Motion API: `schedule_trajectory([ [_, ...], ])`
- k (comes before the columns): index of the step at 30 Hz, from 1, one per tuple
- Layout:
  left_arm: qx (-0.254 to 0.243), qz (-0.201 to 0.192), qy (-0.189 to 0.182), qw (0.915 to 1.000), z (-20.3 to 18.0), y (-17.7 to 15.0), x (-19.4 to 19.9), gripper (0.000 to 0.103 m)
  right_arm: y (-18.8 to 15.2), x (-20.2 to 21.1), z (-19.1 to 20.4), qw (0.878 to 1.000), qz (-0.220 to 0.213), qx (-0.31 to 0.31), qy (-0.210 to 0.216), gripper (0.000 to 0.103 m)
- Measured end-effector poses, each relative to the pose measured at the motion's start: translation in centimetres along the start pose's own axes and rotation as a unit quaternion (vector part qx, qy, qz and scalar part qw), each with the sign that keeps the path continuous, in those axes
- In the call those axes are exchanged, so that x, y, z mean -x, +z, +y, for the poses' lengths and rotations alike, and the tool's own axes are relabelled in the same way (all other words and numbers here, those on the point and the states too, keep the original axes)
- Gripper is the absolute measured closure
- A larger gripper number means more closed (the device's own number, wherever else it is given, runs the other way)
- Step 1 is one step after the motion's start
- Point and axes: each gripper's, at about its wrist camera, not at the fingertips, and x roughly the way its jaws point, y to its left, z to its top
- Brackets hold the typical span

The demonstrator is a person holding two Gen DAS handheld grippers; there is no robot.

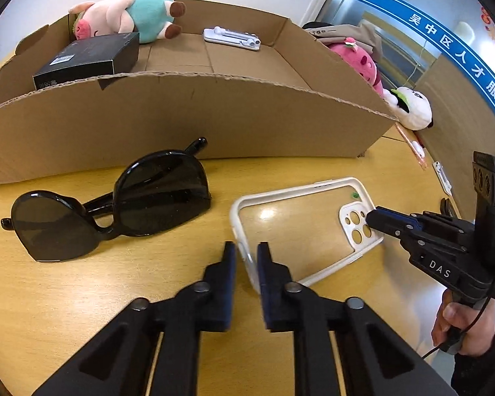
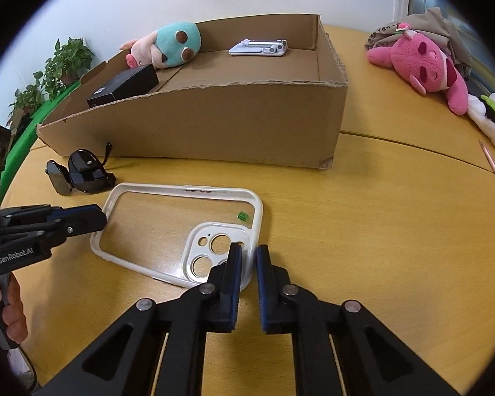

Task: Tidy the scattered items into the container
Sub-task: 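Grasp the white phone case frame rim with both grippers, then carry the phone case frame with both grippers over the box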

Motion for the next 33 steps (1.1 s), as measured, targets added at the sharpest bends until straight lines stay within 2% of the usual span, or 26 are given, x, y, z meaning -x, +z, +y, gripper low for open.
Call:
schedule_trajectory([
  [8,-0.006,-0.044,-0.008,0.9990,-0.3,0.7,3.5,0.096,0.1,2.4,1.0,0.999,-0.031,-0.001,0.007,0.095],
  [13,-0.005,-0.093,-0.014,0.9956,-0.1,2.5,7.6,0.097,2.2,6.4,2.3,0.996,-0.086,0.007,0.016,0.095],
  [16,-0.014,-0.125,-0.015,0.9920,0.0,4.8,10.2,0.096,4.2,8.6,3.4,0.992,-0.121,0.024,0.015,0.094],
  [19,-0.025,-0.151,-0.020,0.9880,0.2,7.3,12.4,0.097,6.2,9.5,3.8,0.990,-0.137,0.030,0.019,0.094],
  [23,-0.048,-0.173,-0.011,0.9837,0.0,10.9,14.3,0.097,8.9,10.8,4.2,0.985,-0.168,0.035,0.020,0.094],
  [29,-0.058,-0.184,-0.022,0.9810,0.5,15.4,14.7,0.097,13.1,11.2,3.4,0.980,-0.197,0.023,0.020,0.094],
  [33,-0.061,-0.183,-0.012,0.9812,1.2,18.4,13.5,0.097,16.1,10.2,2.9,0.979,-0.202,0.023,0.014,0.094],
])
